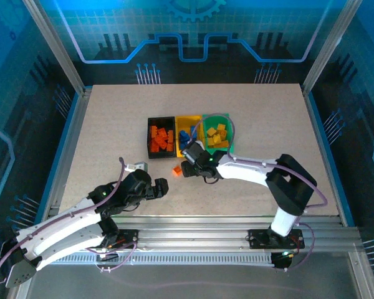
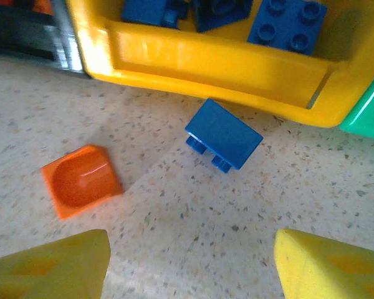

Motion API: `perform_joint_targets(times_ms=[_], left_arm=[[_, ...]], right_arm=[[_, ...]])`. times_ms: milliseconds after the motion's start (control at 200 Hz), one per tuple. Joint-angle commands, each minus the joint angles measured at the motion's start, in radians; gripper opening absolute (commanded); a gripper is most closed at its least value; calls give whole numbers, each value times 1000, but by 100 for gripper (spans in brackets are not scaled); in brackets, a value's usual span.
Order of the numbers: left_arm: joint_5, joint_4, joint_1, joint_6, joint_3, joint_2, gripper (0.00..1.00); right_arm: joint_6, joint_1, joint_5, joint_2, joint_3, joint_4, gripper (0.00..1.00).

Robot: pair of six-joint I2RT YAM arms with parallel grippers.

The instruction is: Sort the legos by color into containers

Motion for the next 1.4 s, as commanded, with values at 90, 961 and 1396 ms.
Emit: perform_joint_targets(times_ms=[90,961,1396], left_arm=[[-4,-31,9,1,7,-21,99],[11,-34,9,-22,-20,-33,99],[0,-44,9,-22,-29,-47,99]], right_arm=[[108,-1,107,102,30,110,73],[88,-43,179,215,40,237,41],[26,-5,120,-16,-121,245,30]])
